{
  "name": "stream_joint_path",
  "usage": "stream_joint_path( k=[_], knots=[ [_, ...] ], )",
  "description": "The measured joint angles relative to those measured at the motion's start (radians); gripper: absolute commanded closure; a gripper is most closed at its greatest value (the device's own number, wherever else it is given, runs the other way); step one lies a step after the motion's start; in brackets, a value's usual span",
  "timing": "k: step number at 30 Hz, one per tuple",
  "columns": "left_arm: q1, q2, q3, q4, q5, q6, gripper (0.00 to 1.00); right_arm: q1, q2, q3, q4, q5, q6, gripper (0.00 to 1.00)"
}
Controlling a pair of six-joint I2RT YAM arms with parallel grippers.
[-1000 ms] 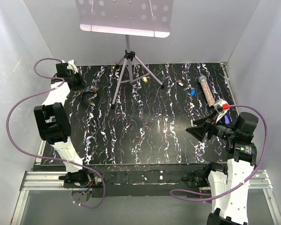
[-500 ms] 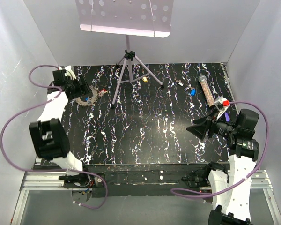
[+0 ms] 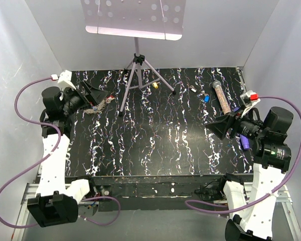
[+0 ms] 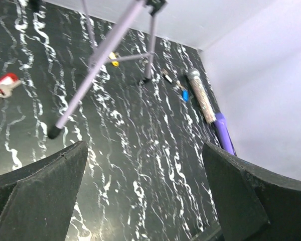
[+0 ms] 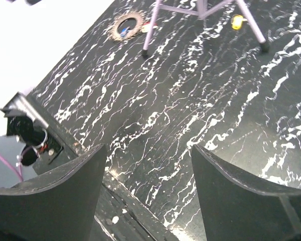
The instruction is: Put the keys on the keyring
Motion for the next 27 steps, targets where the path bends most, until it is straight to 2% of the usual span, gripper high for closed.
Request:
stream_joint_path(
  k=[6, 12, 17, 23, 27],
  knots=[
    [-0.026, -0.146, 0.000, -0.097, 0.049, 0.001, 0.02, -0.011, -0.017, 0.032, 0.026, 0.140, 0.172, 0.16],
    [-0.026, -0.256, -0.003, -0.156, 0.067, 0.007, 0.02, -0.018, -0.032, 0.061, 0.033, 0.163, 0.204, 0.13],
    [-0.027, -0.267, -0.022, -0.177, 0.075, -0.002, 0.02, -0.038, -0.031, 0.061, 0.034, 0.145, 0.229, 0.12],
    [-0.028, -0.258, -0.096, -0.107, 0.145, -0.072, 0.02, -0.060, -0.019, 0.061, 0.059, 0.134, 0.296, 0.11],
    [-0.029, -0.253, -0.098, -0.112, 0.156, -0.063, 0.02, -0.078, 0.000, 0.061, 0.082, 0.132, 0.343, 0.10]
  ],
)
